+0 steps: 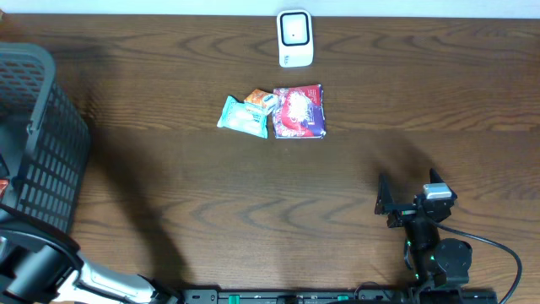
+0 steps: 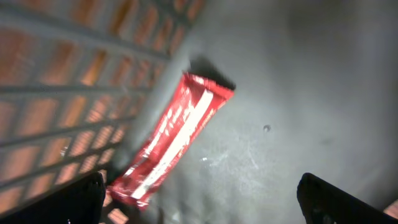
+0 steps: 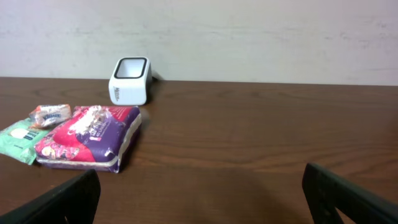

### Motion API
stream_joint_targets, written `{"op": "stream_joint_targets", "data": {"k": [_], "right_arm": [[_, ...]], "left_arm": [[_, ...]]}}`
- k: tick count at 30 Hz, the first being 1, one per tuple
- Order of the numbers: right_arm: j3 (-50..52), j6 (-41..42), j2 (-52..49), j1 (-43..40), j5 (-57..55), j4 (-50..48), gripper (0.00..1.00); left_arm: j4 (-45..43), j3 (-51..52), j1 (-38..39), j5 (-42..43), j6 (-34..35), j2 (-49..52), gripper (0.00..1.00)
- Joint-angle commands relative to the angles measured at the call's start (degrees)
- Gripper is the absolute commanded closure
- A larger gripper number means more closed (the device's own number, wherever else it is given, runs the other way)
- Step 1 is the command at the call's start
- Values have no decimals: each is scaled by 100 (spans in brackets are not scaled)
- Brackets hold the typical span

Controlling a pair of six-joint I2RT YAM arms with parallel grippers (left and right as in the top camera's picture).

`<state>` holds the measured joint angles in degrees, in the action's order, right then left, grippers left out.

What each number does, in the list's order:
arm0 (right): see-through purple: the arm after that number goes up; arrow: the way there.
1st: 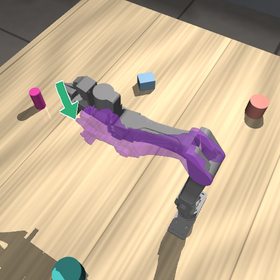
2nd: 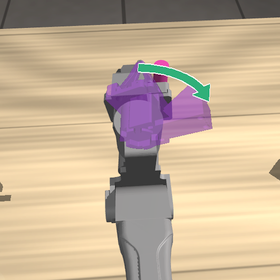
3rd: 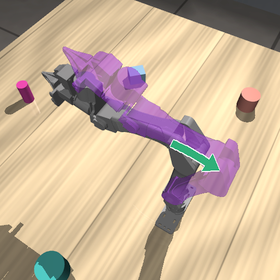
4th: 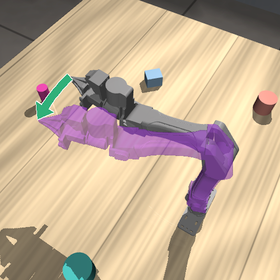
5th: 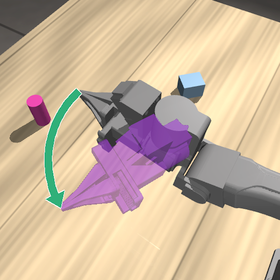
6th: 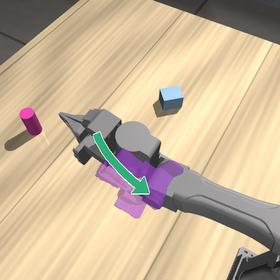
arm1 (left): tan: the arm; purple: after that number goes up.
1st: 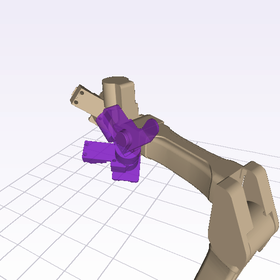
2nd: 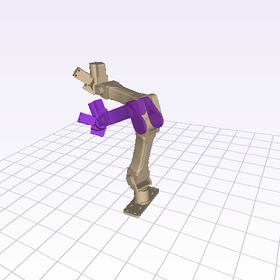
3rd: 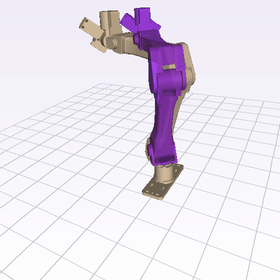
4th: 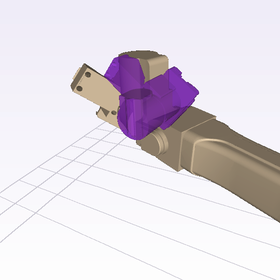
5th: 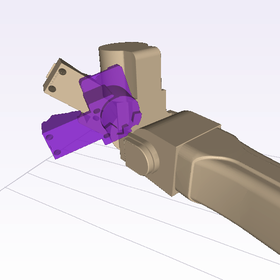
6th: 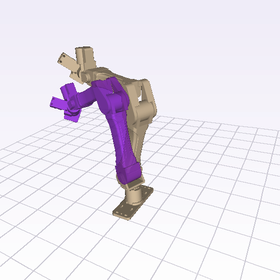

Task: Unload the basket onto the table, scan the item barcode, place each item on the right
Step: 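Reach into the basket and grasp the red candy bar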

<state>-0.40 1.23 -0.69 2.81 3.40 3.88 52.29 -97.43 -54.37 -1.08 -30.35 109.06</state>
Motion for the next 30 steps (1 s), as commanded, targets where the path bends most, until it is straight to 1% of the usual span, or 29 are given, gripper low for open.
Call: {"op": "stream_joint_targets", "data": {"k": [1, 5, 9, 14, 23, 30], "right_arm": [[4, -2, 31, -48, 35, 22, 1], [4, -2, 31, -48, 35, 22, 1], [4, -2, 31, -48, 35, 22, 1], [4, -2, 31, -48, 35, 22, 1], [4, -2, 31, -48, 35, 22, 1], [4, -2, 31, -48, 35, 22, 1]], "left_arm": [[131, -13, -136, 315, -83, 74, 2], [-120, -13, -256, 319, -92, 203, 2], [-94, 87, -398, 361, -79, 254, 2], [-103, 267, -581, 358, -590, 389, 2], [-181, 350, -695, 428, -625, 887, 2], [-181, 352, -691, 428, -1360, 1084, 2]]}}
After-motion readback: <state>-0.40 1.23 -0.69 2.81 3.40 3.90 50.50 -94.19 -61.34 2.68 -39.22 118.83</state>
